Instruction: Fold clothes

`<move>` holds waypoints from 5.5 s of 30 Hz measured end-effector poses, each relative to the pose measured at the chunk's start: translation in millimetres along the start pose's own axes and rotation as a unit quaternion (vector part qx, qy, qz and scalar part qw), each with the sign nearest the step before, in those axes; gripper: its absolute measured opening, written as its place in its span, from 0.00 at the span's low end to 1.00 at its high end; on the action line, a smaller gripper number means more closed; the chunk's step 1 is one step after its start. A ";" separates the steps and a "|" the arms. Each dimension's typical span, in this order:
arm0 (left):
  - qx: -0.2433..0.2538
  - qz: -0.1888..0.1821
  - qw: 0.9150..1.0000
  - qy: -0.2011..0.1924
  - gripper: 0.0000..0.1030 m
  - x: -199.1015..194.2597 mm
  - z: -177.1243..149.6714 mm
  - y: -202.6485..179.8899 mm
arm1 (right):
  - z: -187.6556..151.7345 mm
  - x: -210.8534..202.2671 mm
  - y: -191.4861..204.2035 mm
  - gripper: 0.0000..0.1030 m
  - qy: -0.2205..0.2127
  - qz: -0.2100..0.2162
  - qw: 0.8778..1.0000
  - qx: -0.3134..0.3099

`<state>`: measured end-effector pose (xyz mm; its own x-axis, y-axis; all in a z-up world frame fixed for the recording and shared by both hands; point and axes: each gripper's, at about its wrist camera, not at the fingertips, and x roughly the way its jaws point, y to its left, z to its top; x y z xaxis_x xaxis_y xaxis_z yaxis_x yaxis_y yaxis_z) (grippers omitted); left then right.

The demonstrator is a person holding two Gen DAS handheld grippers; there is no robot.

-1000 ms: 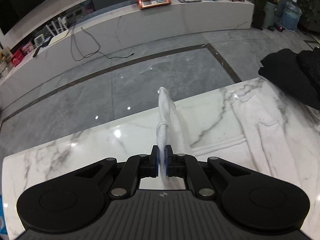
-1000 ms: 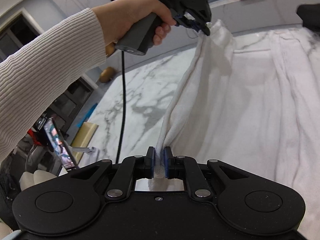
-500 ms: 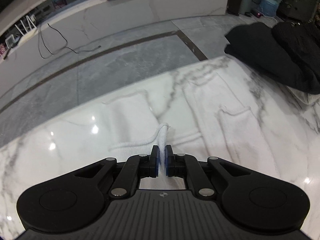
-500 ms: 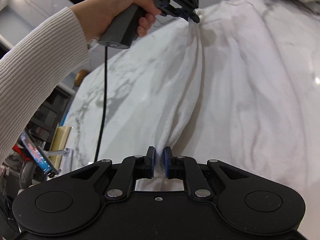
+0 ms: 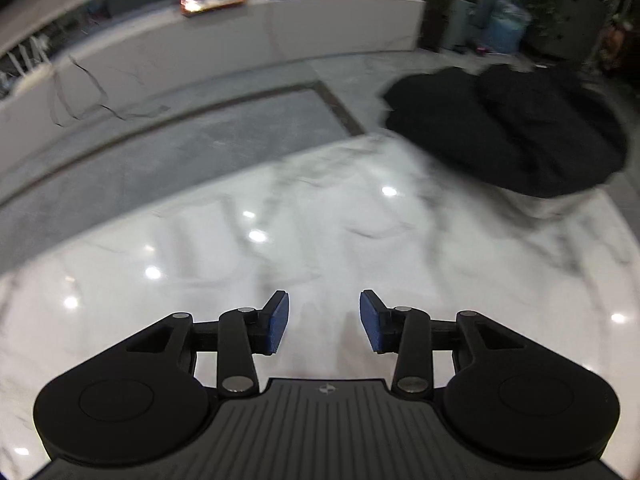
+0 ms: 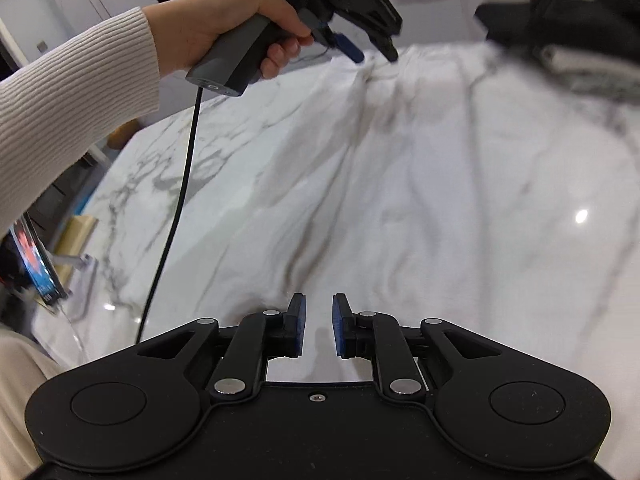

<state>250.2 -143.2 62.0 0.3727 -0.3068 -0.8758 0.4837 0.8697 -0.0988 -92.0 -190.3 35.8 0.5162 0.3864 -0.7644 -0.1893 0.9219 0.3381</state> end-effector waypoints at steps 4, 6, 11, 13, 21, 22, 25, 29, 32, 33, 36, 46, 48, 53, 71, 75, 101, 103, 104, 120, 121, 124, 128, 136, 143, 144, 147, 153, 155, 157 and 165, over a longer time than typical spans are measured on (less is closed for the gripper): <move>0.005 -0.003 1.000 0.017 0.37 13.7 -5.0 -15.3 | -9.2 -22.0 3.4 0.14 -0.023 -0.045 0.998 -0.043; -0.003 -0.005 1.000 0.023 0.37 20.6 -7.1 -16.3 | -12.0 -20.9 7.0 0.14 -0.022 -0.059 0.996 -0.058; -0.019 -0.015 0.999 0.032 0.37 31.2 -11.3 -13.7 | -13.0 -11.0 9.0 0.19 -0.013 -0.079 0.993 -0.084; -0.023 -0.021 0.999 0.030 0.37 33.4 -11.7 -12.1 | -9.8 -2.5 8.9 0.21 -0.010 -0.092 0.991 -0.092; -0.028 -0.042 0.999 0.011 0.19 37.7 -8.5 -8.9 | -8.7 25.2 4.2 0.14 0.013 -0.083 0.992 -0.096; -0.029 -0.044 0.999 0.008 0.15 37.5 -8.5 -8.2 | -9.1 24.3 4.0 0.10 0.012 -0.081 0.992 -0.097; -0.038 -0.053 0.998 -0.002 0.07 34.2 -8.5 -5.6 | -9.5 16.7 6.1 0.08 0.006 -0.080 0.991 -0.103; -0.043 -0.048 0.998 -0.014 0.06 23.7 -7.0 -2.4 | -7.0 -1.0 16.4 0.07 -0.007 -0.077 0.990 -0.117; -0.043 -0.038 0.998 -0.023 0.06 10.3 -5.5 3.7 | -4.4 -11.0 25.2 0.06 -0.016 -0.069 0.990 -0.126; -0.038 -0.029 0.999 -0.023 0.06 6.8 -5.8 6.0 | -3.4 -12.5 28.2 0.06 -0.017 -0.065 0.989 -0.129; -0.031 0.000 0.999 -0.013 0.06 7.3 -10.6 16.2 | -2.4 -10.4 34.9 0.01 -0.008 -0.050 0.990 -0.135; -0.047 -0.033 0.998 -0.021 0.06 32.0 -25.7 33.7 | -15.6 24.8 28.6 0.00 0.041 -0.051 0.989 -0.132; -0.047 -0.034 0.998 -0.024 0.11 31.1 -26.5 34.9 | -16.3 27.5 25.8 0.01 0.047 -0.052 0.989 -0.131; -0.063 -0.040 0.996 -0.039 0.36 15.1 -36.4 43.1 | -15.8 23.2 22.3 0.07 0.051 -0.046 0.989 -0.128; -0.095 0.043 0.993 -0.059 0.43 -131.8 -248.5 10.4 | -49.8 -37.2 10.6 0.19 0.015 -0.098 0.986 -0.132; -0.133 0.047 0.988 -0.059 0.46 -143.8 -295.0 -2.4 | -65.3 -39.7 12.2 0.22 0.012 -0.107 0.985 -0.133; -0.164 -0.005 0.983 -0.080 0.33 -156.8 -364.1 -48.7 | -97.1 -39.7 3.9 0.18 0.027 -0.130 0.984 -0.117; -0.170 -0.010 0.982 -0.076 0.35 -158.5 -361.1 -45.8 | -95.0 -42.1 3.3 0.20 0.029 -0.127 0.985 -0.117; -0.174 -0.014 0.982 -0.079 0.38 -160.7 -359.2 -43.4 | -93.1 -44.9 4.0 0.21 0.029 -0.123 0.985 -0.118; -0.163 -0.032 0.982 -0.095 0.49 -131.2 -212.0 52.7 | 40.5 -6.3 -36.3 0.27 0.018 -0.077 0.991 -0.110; -0.166 -0.037 0.981 -0.094 0.49 -123.2 -200.1 60.5 | 57.1 6.6 -43.2 0.27 0.023 -0.068 0.992 -0.104; -0.175 -0.048 0.980 -0.085 0.50 -99.2 -166.1 82.1 | 89.7 32.2 -55.5 0.28 0.036 -0.056 0.993 -0.101; -0.178 -0.056 0.980 -0.066 0.50 -64.4 -126.2 106.5 | 136.5 69.7 -70.4 0.30 0.049 -0.039 0.993 -0.100; -0.137 -0.044 0.989 -0.032 0.51 -12.5 -63.5 127.6 | 217.0 135.5 -96.5 0.33 0.061 -0.029 0.994 -0.085; -0.122 -0.050 0.991 -0.025 0.51 8.2 -39.0 137.5 | 260.9 180.3 -112.7 0.34 0.067 -0.003 0.996 -0.062; -0.119 -0.050 0.991 -0.025 0.51 11.2 -37.3 138.3 | 263.6 184.4 -111.7 0.34 0.069 0.000 0.996 -0.065; -0.111 -0.053 0.992 -0.032 0.51 13.9 -33.2 140.5 | 270.7 195.3 -109.1 0.34 0.078 0.003 0.995 -0.068; -0.105 -0.059 0.992 -0.047 0.51 14.4 -29.7 140.0 | 276.2 203.7 -109.1 0.34 0.089 0.011 0.994 -0.064; -0.099 -0.057 0.992 -0.052 0.49 14.2 -30.1 138.4 | 276.2 205.4 -110.2 0.33 0.089 0.013 0.994 -0.067; -0.093 -0.051 0.993 -0.057 0.42 14.3 -29.3 137.1 | 275.6 205.1 -110.1 0.30 0.087 0.010 0.993 -0.073; -0.111 -0.082 0.986 -0.092 0.13 -21.5 -25.2 139.8 | 279.7 173.5 -97.1 0.13 0.064 0.018 0.994 -0.091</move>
<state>289.8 -5.2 55.1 0.4516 -0.4981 -0.7402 0.3724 0.8592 -0.3509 249.6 -221.1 23.9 0.3971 0.4096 -0.8213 -0.3601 0.8927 0.2711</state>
